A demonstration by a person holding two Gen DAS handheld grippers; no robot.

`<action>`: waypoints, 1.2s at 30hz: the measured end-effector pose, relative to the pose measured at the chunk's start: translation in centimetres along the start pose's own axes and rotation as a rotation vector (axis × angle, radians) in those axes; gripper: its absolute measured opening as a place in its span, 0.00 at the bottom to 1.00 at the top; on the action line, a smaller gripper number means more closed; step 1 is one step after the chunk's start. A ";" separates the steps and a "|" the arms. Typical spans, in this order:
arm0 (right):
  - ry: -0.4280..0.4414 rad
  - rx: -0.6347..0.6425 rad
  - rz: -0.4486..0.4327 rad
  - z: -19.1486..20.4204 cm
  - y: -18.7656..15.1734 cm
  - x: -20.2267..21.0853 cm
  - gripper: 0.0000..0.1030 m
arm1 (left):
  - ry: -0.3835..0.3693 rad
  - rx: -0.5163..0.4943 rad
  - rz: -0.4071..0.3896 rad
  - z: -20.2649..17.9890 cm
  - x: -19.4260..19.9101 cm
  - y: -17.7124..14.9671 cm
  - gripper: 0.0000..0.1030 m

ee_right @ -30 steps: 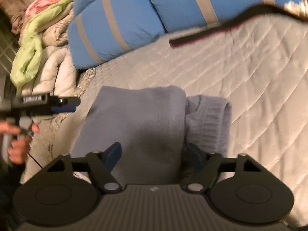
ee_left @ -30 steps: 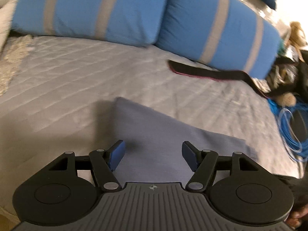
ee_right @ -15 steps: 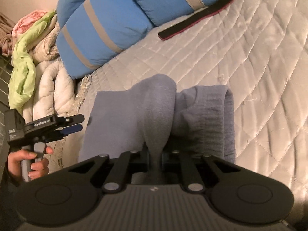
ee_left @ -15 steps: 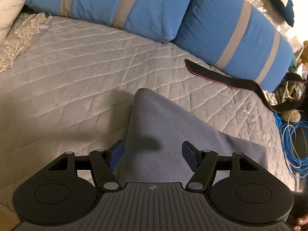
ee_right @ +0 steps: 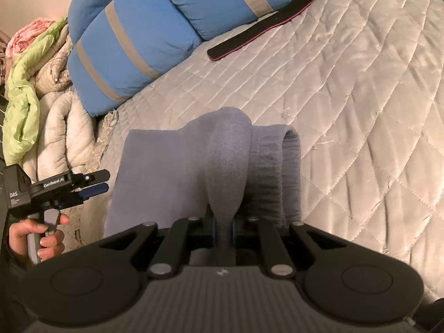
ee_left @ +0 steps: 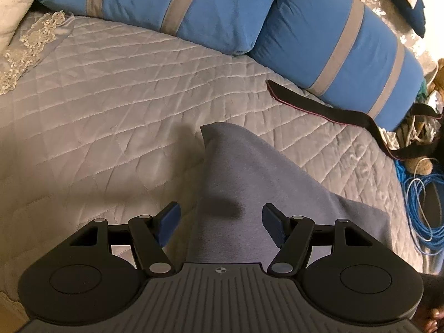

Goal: Fold clothes

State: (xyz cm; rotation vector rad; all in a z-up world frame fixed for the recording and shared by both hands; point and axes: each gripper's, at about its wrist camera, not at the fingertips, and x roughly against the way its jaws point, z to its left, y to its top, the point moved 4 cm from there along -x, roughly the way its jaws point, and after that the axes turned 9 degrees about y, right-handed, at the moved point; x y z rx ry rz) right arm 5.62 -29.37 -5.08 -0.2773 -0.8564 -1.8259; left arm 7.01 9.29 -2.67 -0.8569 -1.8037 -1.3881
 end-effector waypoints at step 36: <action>-0.057 -0.092 -0.211 -3.0 4.0 -0.9 0.29 | 0.004 -0.065 -0.126 0.0 -6.2 3.7 0.62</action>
